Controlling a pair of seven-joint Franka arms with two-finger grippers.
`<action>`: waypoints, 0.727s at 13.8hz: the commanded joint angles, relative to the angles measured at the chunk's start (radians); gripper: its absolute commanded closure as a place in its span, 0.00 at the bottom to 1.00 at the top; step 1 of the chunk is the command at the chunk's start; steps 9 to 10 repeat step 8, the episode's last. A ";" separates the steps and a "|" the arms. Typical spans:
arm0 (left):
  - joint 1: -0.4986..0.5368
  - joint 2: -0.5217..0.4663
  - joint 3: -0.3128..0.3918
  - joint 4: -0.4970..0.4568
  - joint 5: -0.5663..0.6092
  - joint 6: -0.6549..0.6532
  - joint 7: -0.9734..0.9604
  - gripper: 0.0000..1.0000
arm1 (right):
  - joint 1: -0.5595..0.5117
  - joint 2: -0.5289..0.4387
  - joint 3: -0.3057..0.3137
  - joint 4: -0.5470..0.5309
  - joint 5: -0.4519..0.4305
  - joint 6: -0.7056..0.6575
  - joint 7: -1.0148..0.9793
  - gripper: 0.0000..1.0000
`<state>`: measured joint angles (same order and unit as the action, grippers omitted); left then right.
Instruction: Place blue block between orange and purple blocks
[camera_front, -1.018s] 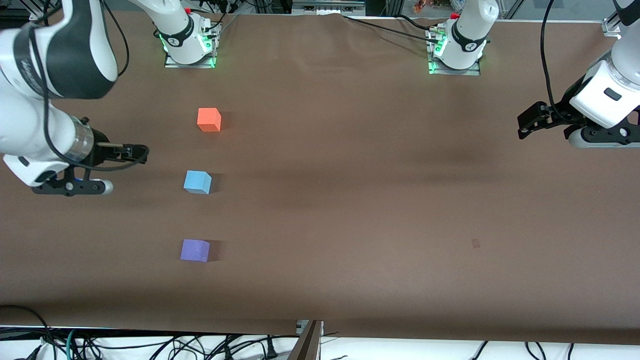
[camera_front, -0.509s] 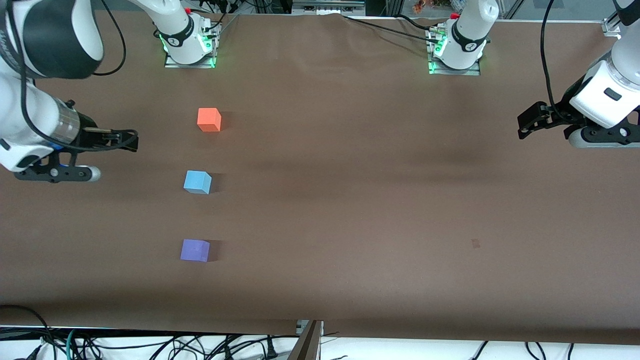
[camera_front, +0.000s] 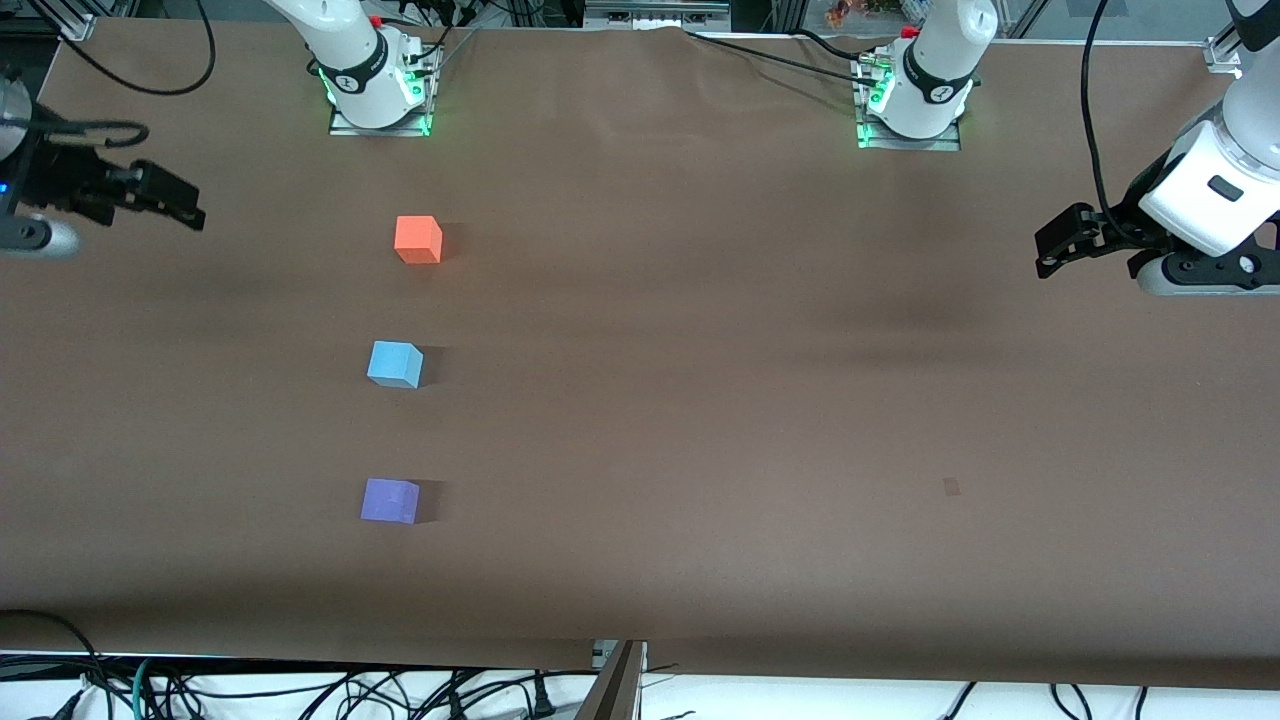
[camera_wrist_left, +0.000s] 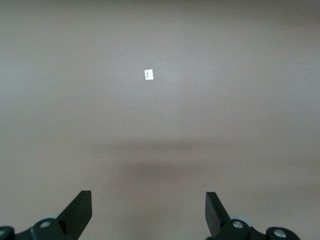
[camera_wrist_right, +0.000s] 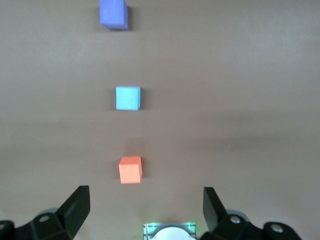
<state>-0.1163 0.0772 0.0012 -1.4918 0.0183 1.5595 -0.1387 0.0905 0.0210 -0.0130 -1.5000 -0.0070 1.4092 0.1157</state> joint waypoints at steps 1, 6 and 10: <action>0.000 0.012 0.002 0.028 -0.008 -0.018 0.014 0.00 | -0.025 -0.064 0.027 -0.100 -0.040 0.077 -0.004 0.00; -0.005 0.012 0.000 0.028 -0.008 -0.018 0.014 0.00 | -0.011 -0.004 0.027 -0.056 -0.062 0.079 -0.042 0.00; -0.002 0.012 0.002 0.028 -0.008 -0.018 0.014 0.00 | -0.012 0.007 0.027 -0.036 -0.056 0.068 -0.056 0.00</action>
